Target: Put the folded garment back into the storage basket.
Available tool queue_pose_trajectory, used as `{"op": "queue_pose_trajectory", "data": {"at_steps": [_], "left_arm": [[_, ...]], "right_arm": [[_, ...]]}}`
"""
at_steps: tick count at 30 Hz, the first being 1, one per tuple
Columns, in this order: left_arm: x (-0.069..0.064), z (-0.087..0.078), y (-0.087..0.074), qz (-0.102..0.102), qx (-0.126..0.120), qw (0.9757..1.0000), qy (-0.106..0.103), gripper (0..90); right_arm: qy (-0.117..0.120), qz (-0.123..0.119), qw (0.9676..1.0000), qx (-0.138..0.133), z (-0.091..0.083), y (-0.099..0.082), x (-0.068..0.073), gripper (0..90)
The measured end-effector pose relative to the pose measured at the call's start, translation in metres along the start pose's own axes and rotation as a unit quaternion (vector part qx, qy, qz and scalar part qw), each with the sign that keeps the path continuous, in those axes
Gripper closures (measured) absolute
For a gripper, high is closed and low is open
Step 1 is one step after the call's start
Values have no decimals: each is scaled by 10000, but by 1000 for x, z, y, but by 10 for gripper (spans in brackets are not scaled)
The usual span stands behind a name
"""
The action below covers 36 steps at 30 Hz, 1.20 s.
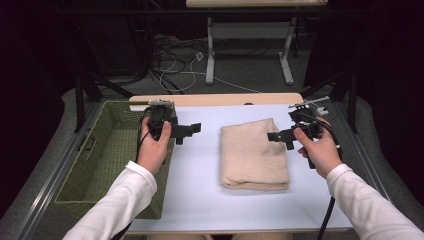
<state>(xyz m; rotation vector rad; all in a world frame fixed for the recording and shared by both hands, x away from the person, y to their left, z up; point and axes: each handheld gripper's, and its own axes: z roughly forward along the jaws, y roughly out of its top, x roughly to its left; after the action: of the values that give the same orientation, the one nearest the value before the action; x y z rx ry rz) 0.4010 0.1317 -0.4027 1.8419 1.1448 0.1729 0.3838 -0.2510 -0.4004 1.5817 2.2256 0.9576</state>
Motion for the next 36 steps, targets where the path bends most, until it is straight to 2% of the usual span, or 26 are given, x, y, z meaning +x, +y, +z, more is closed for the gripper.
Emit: {"op": "queue_pose_trajectory", "data": {"at_steps": [4, 9, 12, 18, 29, 36], "left_arm": [[-1, 12, 0, 4, 53, 10000, -41, 8], [0, 27, -3, -83, 99, 9999, -44, 12], [1, 36, -4, -65, 109, 9999, -23, 14], [5, 49, -5, -229, 111, 9997, -68, 18], [13, 71, -12, -410, 159, 9990, 100, 36], [15, 88, -19, -518, 197, 9984, 109, 40]], "right_arm": [[33, -93, 9999, 20, 6, 1, 0, 29], [-101, -78, 9999, 54, 18, 1, -3, 35], [-91, -11, 9999, 58, 24, 0, -6, 37], [-151, 94, 9998, 26, 35, -2, -13, 37], [-227, 315, 9992, 46, 52, -10, -28, 37], [-247, 499, 9984, 34, 60, -16, -37, 37]]}}
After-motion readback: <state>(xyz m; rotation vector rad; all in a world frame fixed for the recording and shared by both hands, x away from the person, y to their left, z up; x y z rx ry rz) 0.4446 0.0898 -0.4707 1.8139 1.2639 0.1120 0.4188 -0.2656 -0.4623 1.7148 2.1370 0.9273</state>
